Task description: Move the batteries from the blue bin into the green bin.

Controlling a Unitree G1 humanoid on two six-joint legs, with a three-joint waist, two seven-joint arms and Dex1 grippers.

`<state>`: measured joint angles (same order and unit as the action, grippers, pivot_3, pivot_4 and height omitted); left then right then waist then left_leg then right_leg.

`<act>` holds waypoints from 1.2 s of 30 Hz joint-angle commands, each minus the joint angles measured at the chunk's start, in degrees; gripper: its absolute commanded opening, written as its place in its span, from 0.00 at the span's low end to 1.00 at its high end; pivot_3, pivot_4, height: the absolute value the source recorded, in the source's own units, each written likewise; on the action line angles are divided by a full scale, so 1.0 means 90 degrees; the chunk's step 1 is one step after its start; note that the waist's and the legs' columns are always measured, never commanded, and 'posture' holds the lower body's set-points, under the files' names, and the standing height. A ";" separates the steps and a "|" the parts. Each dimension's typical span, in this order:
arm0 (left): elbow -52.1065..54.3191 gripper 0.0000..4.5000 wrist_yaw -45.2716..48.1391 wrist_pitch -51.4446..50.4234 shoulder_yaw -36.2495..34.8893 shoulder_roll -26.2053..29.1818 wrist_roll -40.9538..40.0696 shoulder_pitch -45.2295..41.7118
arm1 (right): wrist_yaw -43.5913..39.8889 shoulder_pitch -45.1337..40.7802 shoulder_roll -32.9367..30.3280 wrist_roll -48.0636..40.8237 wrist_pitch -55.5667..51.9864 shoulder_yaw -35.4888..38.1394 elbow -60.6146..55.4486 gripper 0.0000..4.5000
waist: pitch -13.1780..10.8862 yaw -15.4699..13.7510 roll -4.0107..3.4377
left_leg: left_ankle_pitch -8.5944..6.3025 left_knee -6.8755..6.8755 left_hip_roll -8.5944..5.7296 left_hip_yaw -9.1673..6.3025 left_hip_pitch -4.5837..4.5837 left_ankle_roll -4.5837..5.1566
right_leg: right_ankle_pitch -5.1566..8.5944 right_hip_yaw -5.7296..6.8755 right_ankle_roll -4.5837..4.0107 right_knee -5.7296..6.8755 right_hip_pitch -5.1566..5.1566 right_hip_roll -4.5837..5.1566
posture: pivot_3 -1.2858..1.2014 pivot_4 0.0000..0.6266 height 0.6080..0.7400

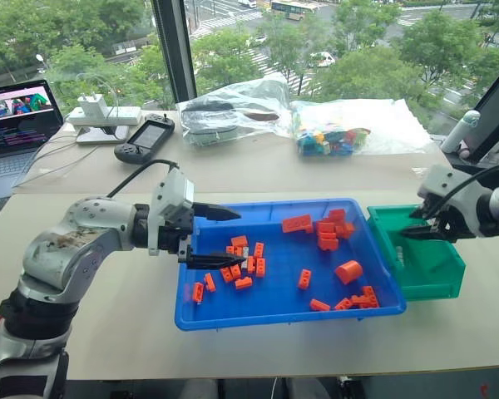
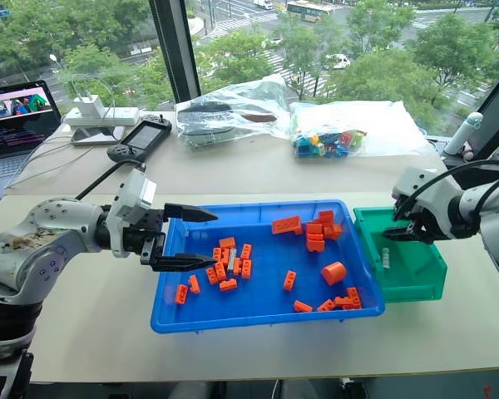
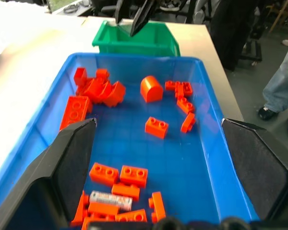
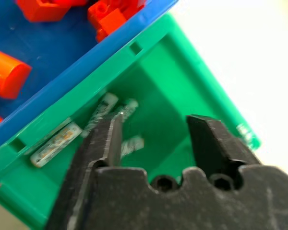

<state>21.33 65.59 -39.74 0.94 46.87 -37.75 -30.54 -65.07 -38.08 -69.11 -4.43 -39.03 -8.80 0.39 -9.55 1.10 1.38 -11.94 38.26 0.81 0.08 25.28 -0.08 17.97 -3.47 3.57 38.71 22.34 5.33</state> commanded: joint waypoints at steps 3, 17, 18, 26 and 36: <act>-0.0209 1.00 -0.0129 0.0419 -0.0108 0.0216 0.0516 0.0126 | -0.0101 -0.0804 0.0980 -0.0177 -0.0134 -0.0265 -0.0613 0.87 | 0.0000 0.0067 -0.0001 | 0.0000 -0.0002 0.0005 -0.0002 -0.0001 0.0000 | 0.0000 0.0000 0.0000 0.0001 0.0002 -0.0007 | 0.52 0.24 0.89; -0.0050 1.00 0.0006 0.0554 -0.0585 0.0908 0.0640 0.0957 | 0.0119 -0.0693 0.3378 -0.0862 -0.1023 -0.1611 -0.1981 0.87 | 0.0000 -0.0018 0.0000 | 0.0000 -0.0004 -0.0001 -0.0015 0.0005 0.0000 | 0.0000 0.0010 0.0000 0.0031 0.0002 -0.0001 | 0.52 0.24 0.89; -0.0026 1.00 -0.0007 0.0540 -0.0610 0.0913 0.0619 0.0969 | 0.0152 -0.0705 0.3429 -0.0844 -0.1002 -0.1643 -0.1915 0.87 | 0.0000 -0.0029 0.0000 | 0.0000 -0.0004 -0.0001 -0.0017 0.0006 0.0000 | 0.0000 0.0013 0.0000 0.0030 0.0001 -0.0001 | 0.52 0.24 0.89; 0.0292 1.00 -0.0202 0.0352 -0.0764 0.0867 0.0462 0.1101 | 0.0252 -0.0839 0.3865 -0.0653 -0.0709 -0.2026 -0.1340 0.87 | 0.0000 0.0006 0.0000 | 0.0000 -0.0002 0.0001 -0.0017 0.0004 0.0000 | 0.0000 0.0015 0.0000 0.0032 0.0003 -0.0005 | 0.52 0.24 0.89; 0.0483 1.00 -0.0332 0.0249 -0.0881 0.0909 0.0338 0.1272 | 0.0337 -0.0993 0.4205 -0.0465 -0.0377 -0.2106 -0.0864 0.87 | 0.0000 0.0016 0.0000 | 0.0000 -0.0004 0.0001 -0.0016 0.0004 0.0000 | 0.0000 0.0015 0.0000 0.0035 0.0006 -0.0005 | 0.52 0.24 0.89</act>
<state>23.97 62.96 -37.62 -5.35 54.36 -33.87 -19.20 -62.28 -45.49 -31.76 -9.01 -43.94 -28.50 -6.76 -9.55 1.24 1.38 -11.94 38.22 0.82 -0.06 25.31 -0.09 17.97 -3.33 3.57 39.03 22.39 5.29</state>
